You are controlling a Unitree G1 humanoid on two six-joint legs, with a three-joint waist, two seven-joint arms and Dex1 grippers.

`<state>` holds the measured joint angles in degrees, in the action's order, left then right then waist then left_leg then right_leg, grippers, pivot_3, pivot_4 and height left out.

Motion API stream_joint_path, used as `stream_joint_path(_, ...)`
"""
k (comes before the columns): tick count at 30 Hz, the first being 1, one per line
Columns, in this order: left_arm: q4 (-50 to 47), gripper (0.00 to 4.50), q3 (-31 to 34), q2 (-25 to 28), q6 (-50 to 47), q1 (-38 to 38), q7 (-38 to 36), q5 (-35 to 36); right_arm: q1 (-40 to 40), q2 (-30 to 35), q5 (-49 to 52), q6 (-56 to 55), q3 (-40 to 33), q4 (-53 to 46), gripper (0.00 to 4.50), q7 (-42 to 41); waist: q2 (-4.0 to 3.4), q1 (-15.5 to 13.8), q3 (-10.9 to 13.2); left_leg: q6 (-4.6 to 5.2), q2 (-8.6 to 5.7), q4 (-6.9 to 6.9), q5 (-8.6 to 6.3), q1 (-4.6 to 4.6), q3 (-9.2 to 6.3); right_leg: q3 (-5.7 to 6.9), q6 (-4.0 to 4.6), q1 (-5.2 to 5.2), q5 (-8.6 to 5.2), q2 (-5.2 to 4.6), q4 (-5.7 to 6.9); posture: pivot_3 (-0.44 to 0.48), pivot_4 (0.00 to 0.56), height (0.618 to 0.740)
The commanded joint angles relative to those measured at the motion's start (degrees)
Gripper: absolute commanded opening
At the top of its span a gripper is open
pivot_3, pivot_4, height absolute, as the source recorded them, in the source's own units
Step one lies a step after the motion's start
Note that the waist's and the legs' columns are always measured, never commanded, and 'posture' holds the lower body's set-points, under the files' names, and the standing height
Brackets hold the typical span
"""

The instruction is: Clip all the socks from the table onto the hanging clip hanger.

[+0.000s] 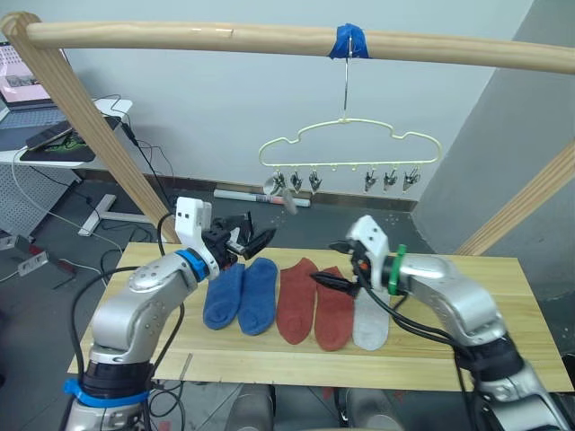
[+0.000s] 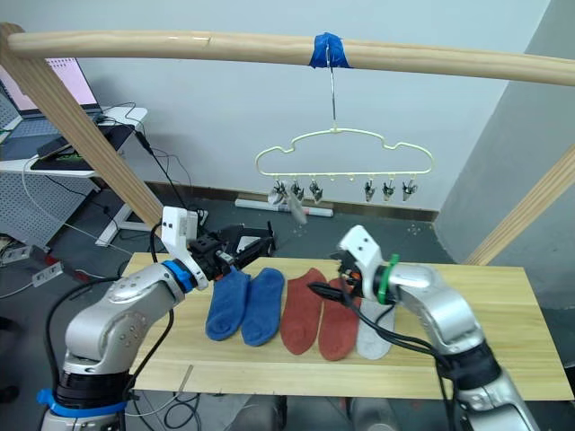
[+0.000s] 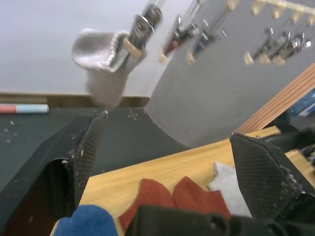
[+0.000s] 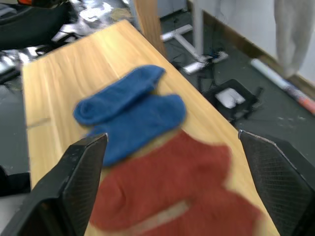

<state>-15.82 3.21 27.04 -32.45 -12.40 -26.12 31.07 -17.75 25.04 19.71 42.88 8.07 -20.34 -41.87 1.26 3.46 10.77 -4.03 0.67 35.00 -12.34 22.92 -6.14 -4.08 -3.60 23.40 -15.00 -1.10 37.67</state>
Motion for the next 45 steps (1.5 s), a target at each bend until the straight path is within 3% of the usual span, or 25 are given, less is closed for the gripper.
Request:
stream_joint_path(1,0.4,4.32,-0.7,-2.1,7.2,-0.9,-0.9,-3.7,0.0,-1.6,5.0,0.4,-5.0,-7.4,4.5,2.1,0.0,0.4,0.0,0.0,0.02,0.0,0.0,-0.03,0.0,0.0,-0.01,0.0,0.0,0.03,0.04,-0.073,0.161,0.74)
stream_joint_path(4,2.9,3.56,-1.6,-5.2,11.5,-2.1,0.6,-7.3,1.2,0.8,1.7,-4.6,-3.1,-9.2,4.5,1.4,0.0,0.3,0.0,0.02,0.02,0.05,0.02,-0.1,-0.03,0.03,-0.02,-0.08,0.02,0.04,0.12,-0.083,0.158,0.74)
stream_joint_path(7,4.2,2.61,-4.1,-7.3,14.9,-3.1,0.5,-10.8,1.7,-0.8,3.9,-4.1,-4.9,-10.7,4.5,3.6,0.0,0.3,0.0,0.02,0.02,0.13,0.03,-0.1,0.01,0.0,-0.06,-0.12,0.04,0.04,0.1,-0.091,0.157,0.74)
stream_joint_path(13,7.2,2.61,-5.5,-11.5,19.7,-5.2,0.6,-13.7,1.4,-1.8,4.4,-4.4,-5.5,-12.3,4.5,6.0,0.01,0.4,0.0,0.02,-0.01,0.13,0.02,-0.03,0.0,0.01,-0.07,-0.12,0.05,0.02,0.04,-0.108,0.161,0.74)
stream_joint_path(17,9.1,1.4,-5.6,-12.3,21.3,-6.6,1.2,-16.0,1.0,-2.9,5.7,-4.4,-5.8,-12.6,4.5,7.4,0.01,0.9,0.0,0.02,-0.01,0.12,0.02,-0.06,0.0,0.0,-0.07,-0.12,0.05,0.03,0.07,-0.112,0.166,0.74)
stream_joint_path(45,27.5,1.4,-4.2,-17.2,33.7,-15.5,6.4,-23.8,-6.2,-6.1,8.1,-7.5,-4.5,-12.5,4.5,9.8,0.01,1.4,0.0,0.03,-0.01,0.14,0.03,-0.06,-0.04,0.02,-0.09,-0.14,0.05,0.04,0.11,-0.129,0.177,0.74)
